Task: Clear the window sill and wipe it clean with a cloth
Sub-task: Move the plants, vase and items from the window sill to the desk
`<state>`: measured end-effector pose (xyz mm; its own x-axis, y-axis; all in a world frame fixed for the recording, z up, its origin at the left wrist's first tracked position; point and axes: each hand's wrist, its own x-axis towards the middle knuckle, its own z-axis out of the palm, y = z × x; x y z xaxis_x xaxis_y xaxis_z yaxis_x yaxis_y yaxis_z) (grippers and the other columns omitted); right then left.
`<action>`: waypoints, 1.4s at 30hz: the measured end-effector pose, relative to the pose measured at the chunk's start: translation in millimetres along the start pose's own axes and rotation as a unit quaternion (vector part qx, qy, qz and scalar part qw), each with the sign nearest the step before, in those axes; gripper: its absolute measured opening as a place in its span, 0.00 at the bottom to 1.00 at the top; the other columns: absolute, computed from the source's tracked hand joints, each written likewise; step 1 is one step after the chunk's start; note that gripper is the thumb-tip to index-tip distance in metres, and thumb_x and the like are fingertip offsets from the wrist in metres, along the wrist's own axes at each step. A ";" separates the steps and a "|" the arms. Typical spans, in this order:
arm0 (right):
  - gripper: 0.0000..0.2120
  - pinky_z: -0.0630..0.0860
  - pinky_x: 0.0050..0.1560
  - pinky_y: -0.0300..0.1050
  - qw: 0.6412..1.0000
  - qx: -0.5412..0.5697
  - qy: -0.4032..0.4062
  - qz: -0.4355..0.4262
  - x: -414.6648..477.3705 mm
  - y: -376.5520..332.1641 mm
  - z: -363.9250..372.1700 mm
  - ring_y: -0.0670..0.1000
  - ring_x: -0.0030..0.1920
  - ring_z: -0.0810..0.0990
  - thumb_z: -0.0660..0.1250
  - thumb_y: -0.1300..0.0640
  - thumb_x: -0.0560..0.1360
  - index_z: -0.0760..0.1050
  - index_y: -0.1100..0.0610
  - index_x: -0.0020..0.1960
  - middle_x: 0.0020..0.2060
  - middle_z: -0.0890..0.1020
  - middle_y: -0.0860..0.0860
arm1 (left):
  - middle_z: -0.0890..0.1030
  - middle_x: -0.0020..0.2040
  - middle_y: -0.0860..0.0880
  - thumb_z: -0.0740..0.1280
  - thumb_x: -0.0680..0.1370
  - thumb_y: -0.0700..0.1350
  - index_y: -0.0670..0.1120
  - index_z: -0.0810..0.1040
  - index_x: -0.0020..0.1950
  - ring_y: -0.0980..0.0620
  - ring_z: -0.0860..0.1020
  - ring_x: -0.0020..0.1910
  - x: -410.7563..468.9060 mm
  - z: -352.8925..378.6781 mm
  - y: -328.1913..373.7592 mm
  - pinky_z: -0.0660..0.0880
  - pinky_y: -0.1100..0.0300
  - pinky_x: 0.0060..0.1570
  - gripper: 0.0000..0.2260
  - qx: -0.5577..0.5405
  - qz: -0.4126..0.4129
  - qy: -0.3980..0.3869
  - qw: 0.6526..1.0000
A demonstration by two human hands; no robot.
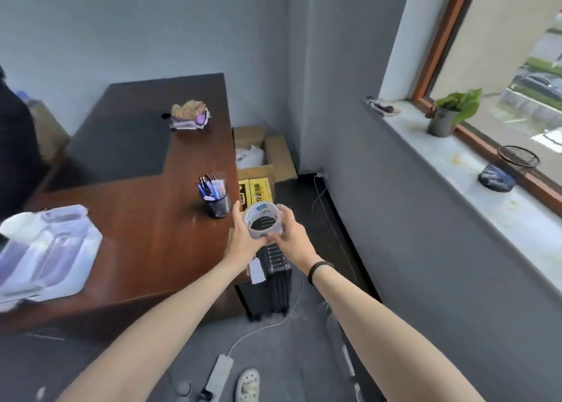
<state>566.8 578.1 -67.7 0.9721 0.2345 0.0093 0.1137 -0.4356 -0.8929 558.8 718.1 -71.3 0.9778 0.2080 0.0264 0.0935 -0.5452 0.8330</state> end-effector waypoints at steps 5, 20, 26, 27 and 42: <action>0.27 0.69 0.66 0.49 0.994 0.036 -0.063 0.081 35.0 -15.9 46.8 0.54 0.67 0.70 0.62 0.64 0.77 0.59 0.58 0.75 0.68 0.71 0.54 | 0.67 0.71 0.45 0.80 0.64 0.46 0.45 0.49 0.76 0.45 0.68 0.68 23.1 -28.8 -46.9 0.69 0.53 0.63 0.51 0.022 -0.044 0.022 0.999; 0.24 0.72 0.59 0.43 0.975 0.077 -0.069 0.196 117.5 6.0 142.0 0.50 0.60 0.76 0.58 0.73 0.73 0.72 0.58 0.66 0.57 0.79 0.51 | 0.71 0.66 0.51 0.78 0.62 0.59 0.49 0.64 0.70 0.50 0.70 0.63 110.6 -51.0 -159.7 0.75 0.53 0.56 0.41 0.122 -0.064 -0.049 0.989; 0.23 0.72 0.57 0.43 0.964 0.073 -0.067 0.245 127.8 6.2 157.3 0.51 0.58 0.75 0.60 0.73 0.74 0.71 0.58 0.66 0.60 0.78 0.55 | 0.69 0.69 0.49 0.77 0.65 0.56 0.48 0.61 0.72 0.48 0.69 0.65 121.4 -45.8 -177.3 0.72 0.56 0.58 0.42 0.138 -0.062 -0.062 0.987; 0.23 0.72 0.57 0.44 0.963 0.074 -0.064 0.253 129.7 6.1 158.6 0.52 0.59 0.75 0.60 0.72 0.74 0.71 0.59 0.66 0.60 0.78 0.55 | 0.69 0.69 0.49 0.77 0.65 0.57 0.47 0.61 0.73 0.48 0.69 0.65 122.8 -45.4 -179.2 0.73 0.56 0.58 0.42 0.140 -0.061 -0.064 0.986; 0.27 0.70 0.66 0.54 0.947 0.059 -0.068 0.309 138.2 20.0 172.0 0.55 0.66 0.71 0.57 0.74 0.72 0.68 0.62 0.70 0.64 0.75 0.58 | 0.69 0.69 0.49 0.76 0.65 0.59 0.48 0.61 0.73 0.49 0.69 0.65 124.9 -51.6 -189.8 0.74 0.55 0.59 0.43 0.128 -0.056 -0.098 0.985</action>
<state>668.1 751.3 -161.7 0.8090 0.0791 -0.5825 -0.5004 -0.4271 -0.7531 653.4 889.4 -197.6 0.9738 0.1317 -0.1854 0.2225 -0.7203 0.6570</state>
